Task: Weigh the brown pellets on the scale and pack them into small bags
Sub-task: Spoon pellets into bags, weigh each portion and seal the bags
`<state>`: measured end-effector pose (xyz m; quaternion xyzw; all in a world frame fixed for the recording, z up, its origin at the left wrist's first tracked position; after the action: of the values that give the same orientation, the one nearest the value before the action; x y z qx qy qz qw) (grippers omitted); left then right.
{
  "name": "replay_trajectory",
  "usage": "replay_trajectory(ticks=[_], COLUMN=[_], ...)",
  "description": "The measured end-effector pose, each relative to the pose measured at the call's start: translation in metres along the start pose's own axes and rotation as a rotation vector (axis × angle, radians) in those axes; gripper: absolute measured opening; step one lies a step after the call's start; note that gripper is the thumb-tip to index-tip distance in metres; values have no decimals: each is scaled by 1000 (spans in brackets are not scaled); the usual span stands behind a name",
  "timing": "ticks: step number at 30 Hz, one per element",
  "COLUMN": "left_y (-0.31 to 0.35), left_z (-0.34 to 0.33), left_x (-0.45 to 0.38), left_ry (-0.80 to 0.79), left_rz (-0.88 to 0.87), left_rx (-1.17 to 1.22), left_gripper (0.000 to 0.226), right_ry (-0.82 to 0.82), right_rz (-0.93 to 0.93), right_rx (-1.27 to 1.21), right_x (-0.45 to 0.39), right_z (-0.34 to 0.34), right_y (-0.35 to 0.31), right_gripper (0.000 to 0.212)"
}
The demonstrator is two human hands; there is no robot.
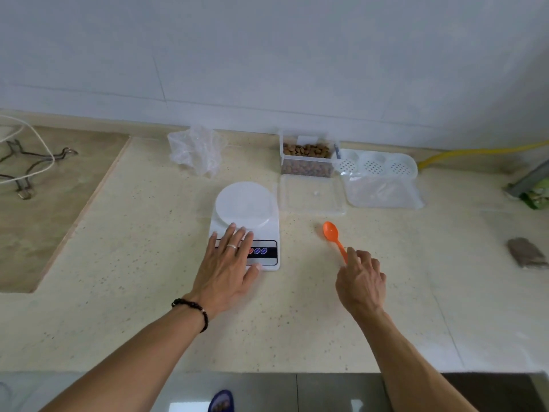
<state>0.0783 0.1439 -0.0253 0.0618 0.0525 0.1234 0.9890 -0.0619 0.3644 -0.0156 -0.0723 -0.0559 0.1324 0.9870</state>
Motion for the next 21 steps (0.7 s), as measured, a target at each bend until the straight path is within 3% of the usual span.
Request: replay_trajectory(ticks=[4,9,16,21], left_y=[4,-4,-42,-71], left_z=[-3,10,39,41], left_x=[-9,-21,-71,-112], left_ry=[-26,-18,-9,-111], left_rz=[0,29,10,-7], left_rx=[-1,15,49,65], left_gripper=[64,66,81,86], right_ry=[6,-46,-137,-154], right_rz=[-20,-38,-163,-207], right_rx=[-31,-285,-764,-832], right_x=[-6,-19,-59,-94], right_z=[-1,1,42,41], right_y=[8,8,-61,-111], right_gripper=[33,35,12,9])
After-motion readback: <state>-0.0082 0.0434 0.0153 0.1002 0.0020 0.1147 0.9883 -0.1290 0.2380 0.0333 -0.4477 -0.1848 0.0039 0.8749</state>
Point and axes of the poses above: each hand's wrist, its own x-axis away from the middle knuckle, its own z-axis out of the back of the hand, y = z × x, the point moved 2 cm from there along -x, towards the middle knuckle, and after that the axes turned 3 degrees about -z, right-handed, at the moved point
